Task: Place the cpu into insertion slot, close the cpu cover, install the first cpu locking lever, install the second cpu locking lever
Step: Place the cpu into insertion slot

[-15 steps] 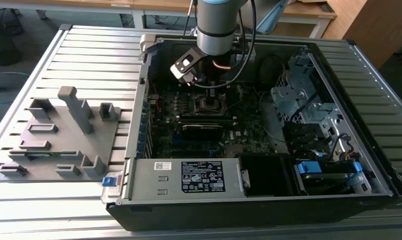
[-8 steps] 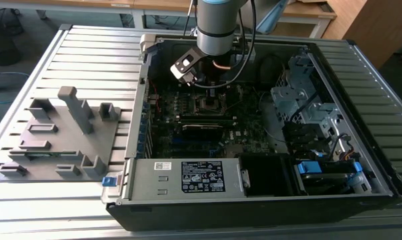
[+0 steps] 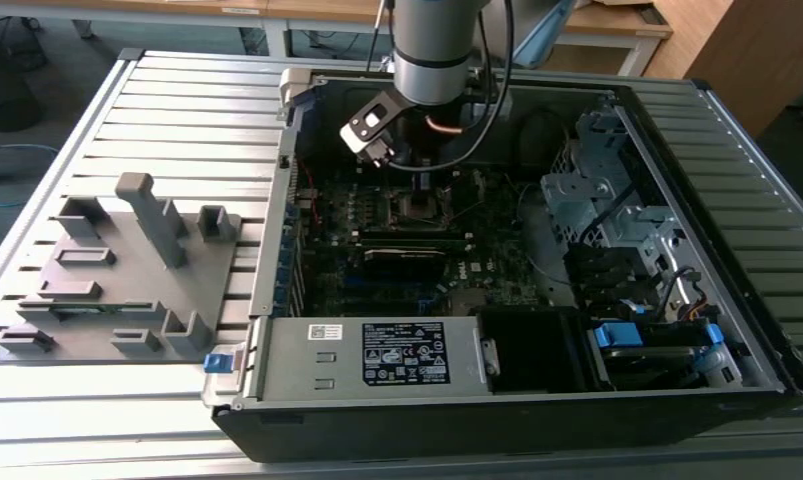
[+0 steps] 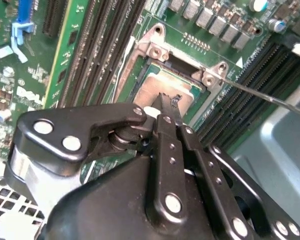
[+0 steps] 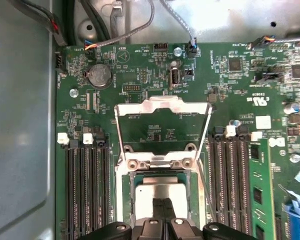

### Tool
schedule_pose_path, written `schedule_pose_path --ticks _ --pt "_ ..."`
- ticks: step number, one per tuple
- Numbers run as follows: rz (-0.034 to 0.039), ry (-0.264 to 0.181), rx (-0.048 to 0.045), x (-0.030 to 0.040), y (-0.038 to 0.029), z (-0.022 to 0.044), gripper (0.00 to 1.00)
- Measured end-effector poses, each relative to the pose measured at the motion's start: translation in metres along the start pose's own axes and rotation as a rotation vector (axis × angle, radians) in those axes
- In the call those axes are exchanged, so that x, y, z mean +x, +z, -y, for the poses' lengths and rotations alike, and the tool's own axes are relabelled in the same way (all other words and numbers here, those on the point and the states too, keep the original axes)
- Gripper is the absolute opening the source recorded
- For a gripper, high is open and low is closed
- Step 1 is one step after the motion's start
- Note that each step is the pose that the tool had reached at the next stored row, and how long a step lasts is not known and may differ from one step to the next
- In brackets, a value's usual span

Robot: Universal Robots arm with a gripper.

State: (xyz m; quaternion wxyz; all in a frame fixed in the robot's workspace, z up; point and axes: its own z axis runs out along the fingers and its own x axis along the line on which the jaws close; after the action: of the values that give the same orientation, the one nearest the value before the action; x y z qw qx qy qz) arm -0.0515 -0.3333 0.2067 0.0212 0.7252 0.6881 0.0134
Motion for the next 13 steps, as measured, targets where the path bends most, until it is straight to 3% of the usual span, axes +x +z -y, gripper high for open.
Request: schedule_pose_path --ticks 7,13 --pt "0.0004 0.0 0.0003 -0.0002 -0.0132 -0.0006 0.1" --pt "0.0002 0.0 0.0002 -0.0002 -0.014 -0.0007 0.1"
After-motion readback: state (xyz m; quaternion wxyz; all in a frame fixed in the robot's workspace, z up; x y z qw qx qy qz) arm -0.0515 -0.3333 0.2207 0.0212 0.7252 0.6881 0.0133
